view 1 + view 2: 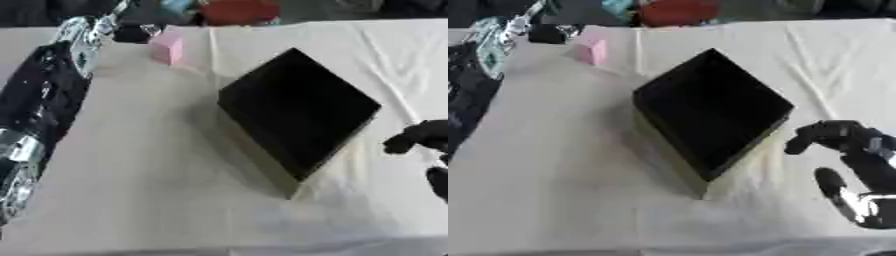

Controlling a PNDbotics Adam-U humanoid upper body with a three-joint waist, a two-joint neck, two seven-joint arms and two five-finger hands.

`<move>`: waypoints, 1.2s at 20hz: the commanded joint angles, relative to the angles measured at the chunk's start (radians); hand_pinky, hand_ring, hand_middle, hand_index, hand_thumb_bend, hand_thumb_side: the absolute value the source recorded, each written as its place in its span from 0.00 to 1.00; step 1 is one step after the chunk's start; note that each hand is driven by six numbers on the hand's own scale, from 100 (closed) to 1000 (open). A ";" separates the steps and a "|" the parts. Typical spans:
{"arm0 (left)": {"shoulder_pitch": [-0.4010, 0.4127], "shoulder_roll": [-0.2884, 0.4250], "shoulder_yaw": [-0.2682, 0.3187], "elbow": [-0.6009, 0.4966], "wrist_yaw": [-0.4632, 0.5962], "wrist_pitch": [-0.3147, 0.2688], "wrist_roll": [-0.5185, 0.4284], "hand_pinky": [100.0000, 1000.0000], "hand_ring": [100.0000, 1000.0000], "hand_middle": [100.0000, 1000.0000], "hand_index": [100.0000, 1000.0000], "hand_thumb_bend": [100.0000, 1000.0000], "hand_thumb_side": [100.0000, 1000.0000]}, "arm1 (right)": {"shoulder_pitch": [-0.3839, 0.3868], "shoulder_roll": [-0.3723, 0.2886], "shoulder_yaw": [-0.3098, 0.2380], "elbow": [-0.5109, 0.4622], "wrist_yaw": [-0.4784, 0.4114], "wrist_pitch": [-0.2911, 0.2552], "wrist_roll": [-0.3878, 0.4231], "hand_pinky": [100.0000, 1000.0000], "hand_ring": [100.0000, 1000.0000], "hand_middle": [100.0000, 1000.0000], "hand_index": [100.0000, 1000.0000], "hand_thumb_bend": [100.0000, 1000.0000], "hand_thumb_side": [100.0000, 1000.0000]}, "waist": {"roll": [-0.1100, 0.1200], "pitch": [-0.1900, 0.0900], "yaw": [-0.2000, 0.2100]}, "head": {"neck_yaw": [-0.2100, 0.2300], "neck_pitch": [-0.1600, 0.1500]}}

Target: Pick up objects on the table and place them in the box.

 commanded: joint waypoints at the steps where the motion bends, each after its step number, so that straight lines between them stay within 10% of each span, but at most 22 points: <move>1: -0.023 0.035 -0.005 -0.031 -0.021 -0.034 -0.022 0.69 0.65 0.67 0.99 0.34 0.55 | -0.007 -0.015 -0.006 -0.011 0.001 -0.130 0.131 0.71 0.64 0.56 0.82 0.00 0.33 | -0.001 -0.020 0.004 | -0.003 0.008; 24: -0.035 0.044 -0.023 -0.056 -0.137 -0.152 -0.064 0.71 0.66 0.65 0.98 0.49 0.45 | -0.011 -0.017 -0.004 -0.014 0.003 -0.127 0.133 0.71 0.64 0.56 0.82 0.00 0.33 | 0.010 -0.013 -0.014 | -0.009 0.004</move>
